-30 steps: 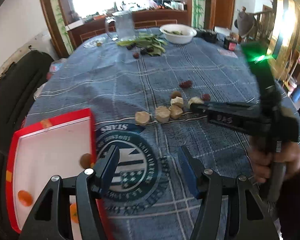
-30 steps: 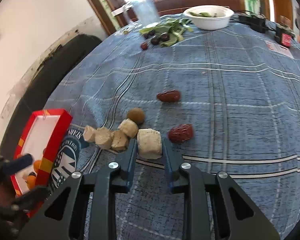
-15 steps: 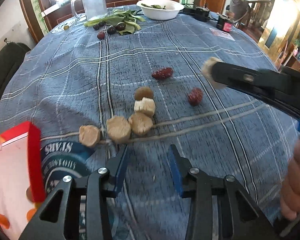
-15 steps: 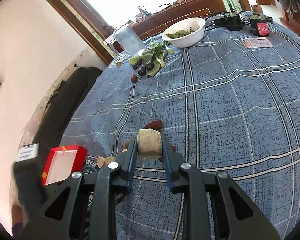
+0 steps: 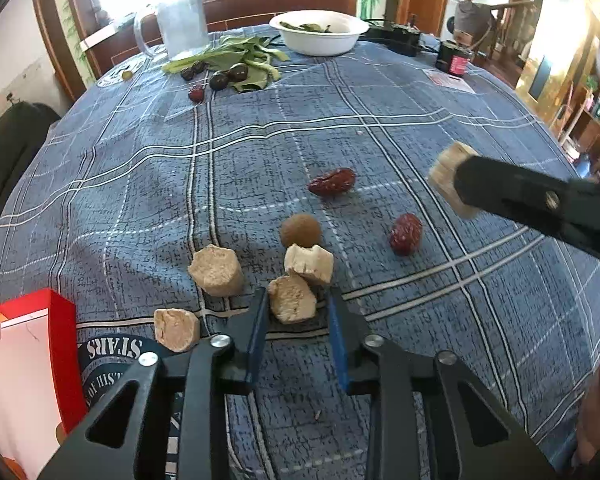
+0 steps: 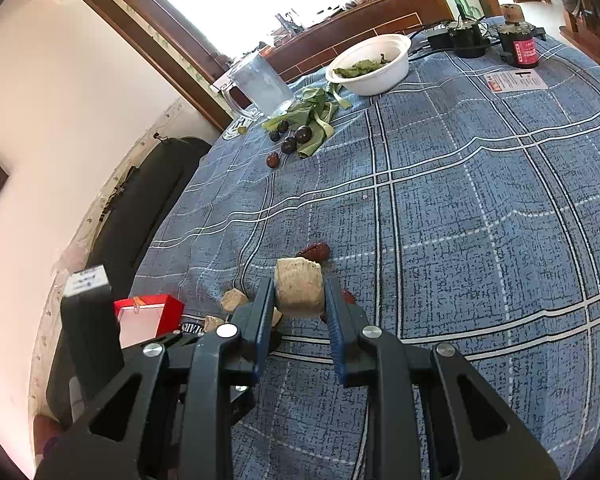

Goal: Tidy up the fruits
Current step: 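Grasp a white yam cube with the right tool while the left tool grasps a round yam slice, then carry both yam pieces into the red tray and open both tools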

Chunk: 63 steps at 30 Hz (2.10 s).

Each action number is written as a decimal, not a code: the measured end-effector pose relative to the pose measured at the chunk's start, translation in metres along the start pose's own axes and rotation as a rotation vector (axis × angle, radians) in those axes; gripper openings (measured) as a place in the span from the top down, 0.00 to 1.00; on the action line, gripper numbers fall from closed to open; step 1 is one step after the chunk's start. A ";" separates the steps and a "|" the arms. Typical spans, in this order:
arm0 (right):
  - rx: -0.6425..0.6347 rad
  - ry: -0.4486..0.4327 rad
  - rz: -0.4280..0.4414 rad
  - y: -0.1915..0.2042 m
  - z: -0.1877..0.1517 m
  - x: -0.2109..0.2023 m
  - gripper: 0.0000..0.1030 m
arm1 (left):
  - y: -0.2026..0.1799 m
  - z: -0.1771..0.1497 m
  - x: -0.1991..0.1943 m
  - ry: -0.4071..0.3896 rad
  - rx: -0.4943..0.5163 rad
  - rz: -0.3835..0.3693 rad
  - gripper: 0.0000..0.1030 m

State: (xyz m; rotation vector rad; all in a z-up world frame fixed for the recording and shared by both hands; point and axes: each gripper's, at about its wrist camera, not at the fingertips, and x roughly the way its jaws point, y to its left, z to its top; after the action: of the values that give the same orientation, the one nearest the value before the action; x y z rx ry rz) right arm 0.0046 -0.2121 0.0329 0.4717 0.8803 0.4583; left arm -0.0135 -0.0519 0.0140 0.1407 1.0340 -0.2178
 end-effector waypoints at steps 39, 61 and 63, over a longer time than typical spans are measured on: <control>-0.463 0.026 0.102 0.186 -0.099 0.033 0.73 | 0.138 -0.126 -0.170 -0.324 -0.238 0.415 0.79; -0.574 0.165 0.083 0.259 -0.166 0.093 0.73 | 0.194 -0.177 -0.162 -0.294 -0.357 0.403 0.79; -0.582 0.168 0.072 0.261 -0.169 0.096 0.73 | 0.196 -0.180 -0.160 -0.289 -0.361 0.401 0.79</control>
State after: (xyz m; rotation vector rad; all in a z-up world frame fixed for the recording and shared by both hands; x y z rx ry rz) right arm -0.1271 0.0856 0.0283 -0.0712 0.8454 0.7965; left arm -0.1946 0.1954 0.0639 -0.0140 0.7235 0.3059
